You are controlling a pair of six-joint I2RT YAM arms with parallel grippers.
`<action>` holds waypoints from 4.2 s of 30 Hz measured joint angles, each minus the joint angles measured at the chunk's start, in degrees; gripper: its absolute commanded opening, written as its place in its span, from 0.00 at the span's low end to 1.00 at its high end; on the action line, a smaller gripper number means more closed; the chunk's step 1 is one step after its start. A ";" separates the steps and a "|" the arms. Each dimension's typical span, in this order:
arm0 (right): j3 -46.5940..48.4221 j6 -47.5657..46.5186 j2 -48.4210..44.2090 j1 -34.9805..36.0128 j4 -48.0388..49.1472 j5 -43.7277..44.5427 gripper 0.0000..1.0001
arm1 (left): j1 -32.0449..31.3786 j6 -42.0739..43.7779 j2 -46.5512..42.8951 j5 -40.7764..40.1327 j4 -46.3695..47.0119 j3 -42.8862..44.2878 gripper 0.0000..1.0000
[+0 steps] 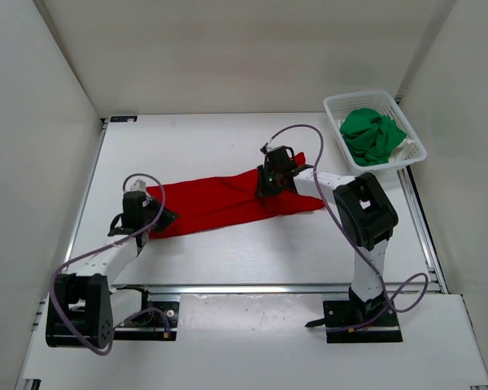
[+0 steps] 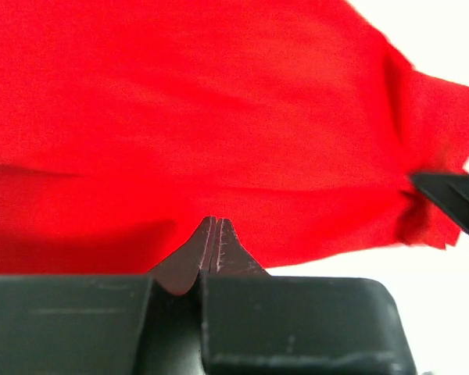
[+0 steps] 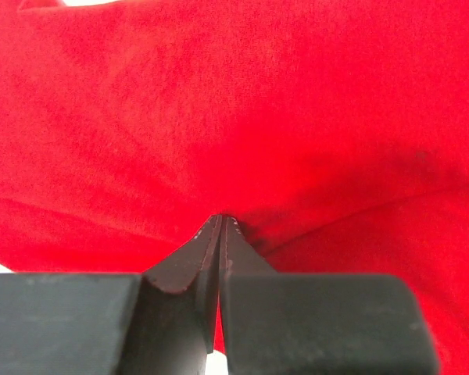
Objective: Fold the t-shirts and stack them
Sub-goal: Fold the other side of the tshirt into a rectangle, then rotate the tshirt 90 degrees, then grab the bottom of the folded rectangular tshirt with both arms
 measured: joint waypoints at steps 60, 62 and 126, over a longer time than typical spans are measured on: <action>-11.34 16.35 -0.55 11.17 21.81 -8.68 0.39 | -16.98 0.39 -26.27 -2.03 -2.67 -9.81 0.28; -9.88 17.86 1.49 11.98 24.06 -8.66 0.35 | -16.33 0.94 -26.40 -1.60 -3.23 -9.88 0.28; -65.33 22.82 -79.78 2.38 -7.52 -6.43 0.41 | -51.69 -1.70 0.44 -6.80 2.40 -4.11 0.00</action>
